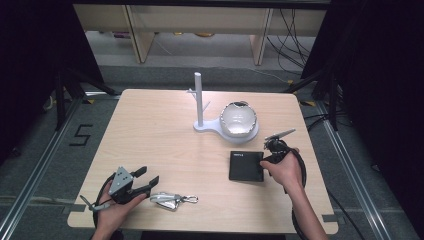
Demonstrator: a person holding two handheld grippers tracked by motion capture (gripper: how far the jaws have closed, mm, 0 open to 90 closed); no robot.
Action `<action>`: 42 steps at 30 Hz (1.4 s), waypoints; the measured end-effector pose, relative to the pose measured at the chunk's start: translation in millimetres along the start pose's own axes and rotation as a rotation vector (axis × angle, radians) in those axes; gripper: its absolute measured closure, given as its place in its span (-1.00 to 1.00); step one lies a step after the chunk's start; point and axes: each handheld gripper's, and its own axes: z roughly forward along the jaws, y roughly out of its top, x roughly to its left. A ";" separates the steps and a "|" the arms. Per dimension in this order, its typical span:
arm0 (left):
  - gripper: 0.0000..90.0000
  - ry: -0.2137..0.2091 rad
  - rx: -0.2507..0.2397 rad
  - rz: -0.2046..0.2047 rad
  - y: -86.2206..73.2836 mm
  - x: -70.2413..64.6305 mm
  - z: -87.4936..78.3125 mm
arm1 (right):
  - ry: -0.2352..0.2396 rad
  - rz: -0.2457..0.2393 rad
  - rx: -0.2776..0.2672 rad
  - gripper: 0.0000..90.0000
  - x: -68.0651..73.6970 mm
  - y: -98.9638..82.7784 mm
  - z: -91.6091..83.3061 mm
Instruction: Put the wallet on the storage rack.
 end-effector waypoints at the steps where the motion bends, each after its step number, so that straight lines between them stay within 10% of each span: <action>1: -0.14 0.004 0.005 0.000 0.2 -0.3 -0.4 | -0.009 -0.011 -0.001 0.77 3.1 0.3 -6.4; 15: -0.14 0.002 0.001 -0.001 -0.3 -0.1 0.2 | -0.135 -0.431 0.022 0.81 12.8 12.1 -72.5; 42: -0.14 0.005 0.001 -0.004 -0.1 -0.9 0.7 | -0.254 -0.601 0.106 0.81 2.2 21.4 -92.6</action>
